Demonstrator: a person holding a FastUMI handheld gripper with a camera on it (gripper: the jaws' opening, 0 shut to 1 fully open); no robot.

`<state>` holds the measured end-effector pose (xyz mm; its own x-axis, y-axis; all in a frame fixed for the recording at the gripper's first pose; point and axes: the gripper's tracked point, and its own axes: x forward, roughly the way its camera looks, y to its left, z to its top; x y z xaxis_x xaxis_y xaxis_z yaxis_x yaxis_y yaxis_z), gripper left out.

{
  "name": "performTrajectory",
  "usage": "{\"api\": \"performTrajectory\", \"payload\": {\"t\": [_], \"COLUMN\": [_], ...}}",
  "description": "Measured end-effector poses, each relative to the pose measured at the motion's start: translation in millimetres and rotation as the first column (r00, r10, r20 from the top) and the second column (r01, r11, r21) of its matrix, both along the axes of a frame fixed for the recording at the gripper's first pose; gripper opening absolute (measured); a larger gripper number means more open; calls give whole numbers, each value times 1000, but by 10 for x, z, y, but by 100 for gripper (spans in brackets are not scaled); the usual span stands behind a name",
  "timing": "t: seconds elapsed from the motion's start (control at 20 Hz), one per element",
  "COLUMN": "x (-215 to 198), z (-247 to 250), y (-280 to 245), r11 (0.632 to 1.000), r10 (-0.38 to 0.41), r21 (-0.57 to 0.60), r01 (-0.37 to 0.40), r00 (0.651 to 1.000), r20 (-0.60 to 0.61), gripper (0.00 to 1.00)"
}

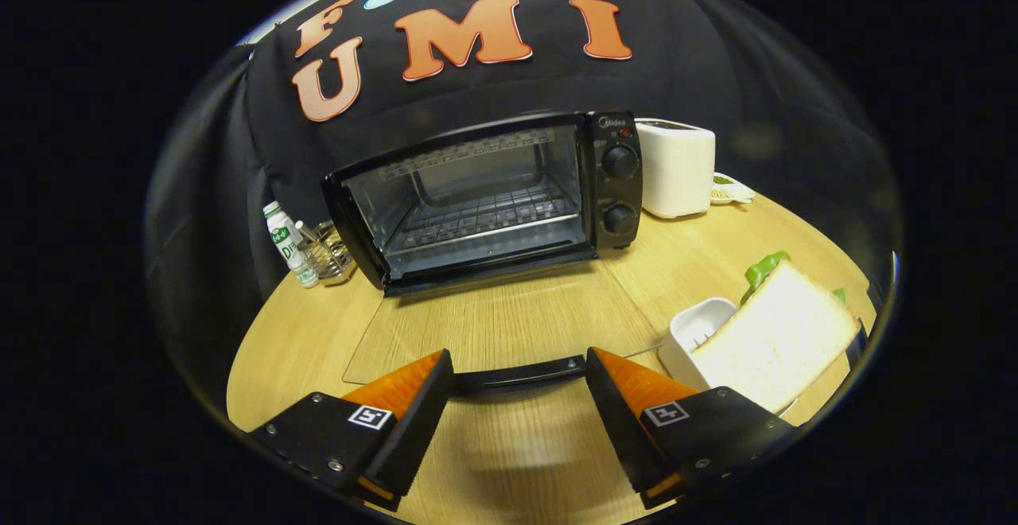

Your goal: Open the toaster oven, put the food inside, and close the toaster oven door.

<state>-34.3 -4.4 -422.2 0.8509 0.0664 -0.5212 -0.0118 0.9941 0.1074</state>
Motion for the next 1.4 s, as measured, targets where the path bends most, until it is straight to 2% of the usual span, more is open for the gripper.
{"api": "performTrajectory", "payload": {"t": [0.15,0.35,0.55,0.7,0.85,1.0,1.2,1.3,1.35,1.4], "x": [-21,-25,-5,5,4,14,-85,-125,-141,-170], "z": [274,546,696,661,584,463,282,168,130,77], "y": [-283,-821,-1351,-1645,-1844,-2069,-2041,-1995,-1963,-1934], "r11": [1000,995,982,967,948,934,906,894,890,885], "r10": [22,57,129,202,283,332,416,444,453,463], "r21": [-13,-87,-136,-129,-75,-6,156,211,229,245], "r01": [-22,-56,-135,-220,-310,-357,-393,-394,-395,-396], "r00": [1000,998,990,970,925,872,768,725,707,688], "r20": [21,14,-47,-138,-253,-359,-487,-527,-543,-559], "gripper": [98,98,98,98,98,98,99,95,87,83]}}
